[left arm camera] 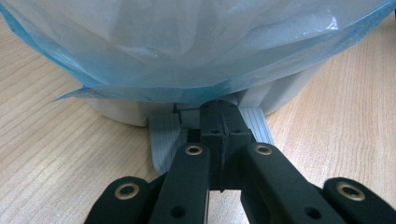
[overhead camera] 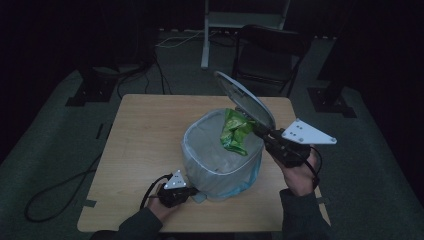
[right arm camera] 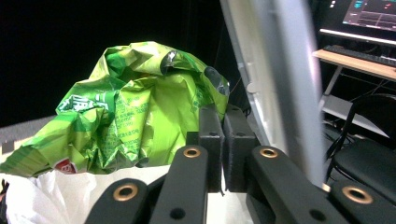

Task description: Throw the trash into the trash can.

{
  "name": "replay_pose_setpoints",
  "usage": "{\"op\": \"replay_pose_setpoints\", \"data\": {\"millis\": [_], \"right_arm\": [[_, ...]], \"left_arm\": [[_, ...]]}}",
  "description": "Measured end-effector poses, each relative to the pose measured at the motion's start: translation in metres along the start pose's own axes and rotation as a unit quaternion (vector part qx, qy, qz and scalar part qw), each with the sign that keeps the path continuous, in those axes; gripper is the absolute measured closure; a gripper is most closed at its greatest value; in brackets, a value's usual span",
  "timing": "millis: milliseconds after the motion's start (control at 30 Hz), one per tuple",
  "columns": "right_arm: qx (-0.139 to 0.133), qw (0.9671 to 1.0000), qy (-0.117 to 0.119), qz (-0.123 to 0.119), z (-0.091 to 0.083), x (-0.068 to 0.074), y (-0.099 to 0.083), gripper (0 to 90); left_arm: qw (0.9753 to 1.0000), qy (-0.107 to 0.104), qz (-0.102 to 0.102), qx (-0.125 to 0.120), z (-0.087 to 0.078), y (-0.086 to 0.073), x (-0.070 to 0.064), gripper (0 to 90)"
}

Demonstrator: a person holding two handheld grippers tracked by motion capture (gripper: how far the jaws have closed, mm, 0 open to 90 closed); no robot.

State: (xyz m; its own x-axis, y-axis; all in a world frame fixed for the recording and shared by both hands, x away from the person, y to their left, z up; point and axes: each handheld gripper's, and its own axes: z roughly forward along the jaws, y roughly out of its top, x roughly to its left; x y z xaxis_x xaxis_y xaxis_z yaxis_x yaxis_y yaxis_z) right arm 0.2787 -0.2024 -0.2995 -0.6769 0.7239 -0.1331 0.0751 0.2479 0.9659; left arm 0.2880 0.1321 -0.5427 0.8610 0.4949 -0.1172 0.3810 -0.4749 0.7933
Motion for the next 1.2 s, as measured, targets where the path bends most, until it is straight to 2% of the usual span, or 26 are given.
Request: {"op": "replay_pose_setpoints", "data": {"millis": [33, 67, 100, 233, 533, 600, 1200], "right_arm": [[0.001, 1.0000, 0.001, -0.003, 0.003, 0.004, 0.001, 69.4], [0.001, 1.0000, 0.001, -0.003, 0.003, 0.004, 0.001, 69.4], [0.001, 0.9999, -0.001, -0.011, 0.004, 0.006, 0.001, 65.2], [0.001, 0.9999, -0.004, -0.012, 0.002, 0.005, 0.000, 65.0], [0.004, 0.9999, 0.002, -0.016, -0.013, 0.002, -0.007, 65.0], [0.007, 0.9999, 0.010, -0.012, -0.017, 0.000, -0.011, 66.1], [0.019, 0.9998, 0.005, 0.002, -0.030, -0.010, -0.032, 65.9]], "left_arm": [[1.0000, 0.000, 0.000, 0.000, 0.000, 0.000, 0.000, 90.0], [1.0000, 0.000, 0.000, 0.000, 0.000, 0.000, 0.000, 90.0], [1.0000, 0.000, 0.000, 0.000, 0.000, 0.000, 0.000, 90.0], [1.0000, 0.000, 0.000, 0.000, 0.000, 0.000, 0.000, 90.0], [1.0000, -0.001, -0.001, -0.001, 0.000, 0.000, 0.000, 90.0], [1.0000, -0.001, 0.000, -0.001, 0.000, 0.000, 0.000, 90.0], [1.0000, -0.002, -0.001, -0.002, 0.000, 0.000, 0.001, 90.0]]}}
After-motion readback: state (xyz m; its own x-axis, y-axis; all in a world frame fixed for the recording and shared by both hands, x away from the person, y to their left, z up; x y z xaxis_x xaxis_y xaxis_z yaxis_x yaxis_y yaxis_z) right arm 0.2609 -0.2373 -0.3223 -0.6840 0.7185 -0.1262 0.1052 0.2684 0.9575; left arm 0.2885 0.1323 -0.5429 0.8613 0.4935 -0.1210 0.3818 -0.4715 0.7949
